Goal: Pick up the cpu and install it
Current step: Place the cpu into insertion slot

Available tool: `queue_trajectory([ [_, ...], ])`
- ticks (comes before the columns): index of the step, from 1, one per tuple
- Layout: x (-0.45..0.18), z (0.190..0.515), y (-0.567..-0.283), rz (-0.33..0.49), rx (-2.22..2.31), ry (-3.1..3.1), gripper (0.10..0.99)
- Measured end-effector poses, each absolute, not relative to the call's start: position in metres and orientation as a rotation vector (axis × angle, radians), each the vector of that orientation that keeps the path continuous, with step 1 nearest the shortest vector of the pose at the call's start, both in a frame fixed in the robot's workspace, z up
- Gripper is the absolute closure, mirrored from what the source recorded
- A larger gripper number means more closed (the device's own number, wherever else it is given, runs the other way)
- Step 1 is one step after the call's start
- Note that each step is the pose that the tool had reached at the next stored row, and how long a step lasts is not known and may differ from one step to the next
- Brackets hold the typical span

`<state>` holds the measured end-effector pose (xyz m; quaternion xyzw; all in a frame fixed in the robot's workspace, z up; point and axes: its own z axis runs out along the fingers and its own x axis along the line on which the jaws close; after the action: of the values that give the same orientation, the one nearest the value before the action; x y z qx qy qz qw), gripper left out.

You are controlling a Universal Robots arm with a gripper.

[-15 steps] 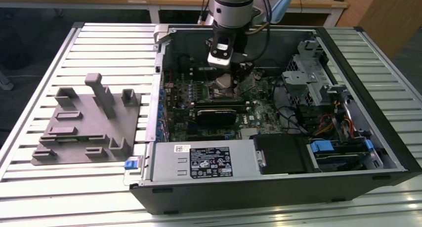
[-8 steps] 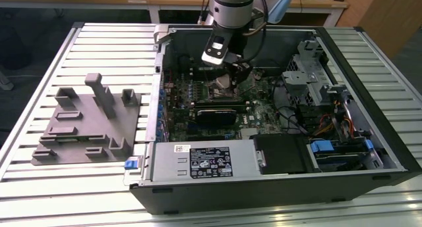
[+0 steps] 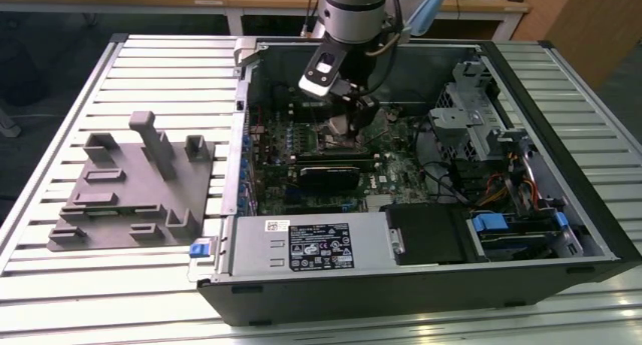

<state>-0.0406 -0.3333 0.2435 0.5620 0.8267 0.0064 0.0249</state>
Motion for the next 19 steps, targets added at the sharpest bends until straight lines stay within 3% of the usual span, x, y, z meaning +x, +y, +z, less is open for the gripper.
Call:
queue_trajectory([
  [19,-0.0405,0.2403,-0.3332,0.002,2.131,2.234,0.541],
])
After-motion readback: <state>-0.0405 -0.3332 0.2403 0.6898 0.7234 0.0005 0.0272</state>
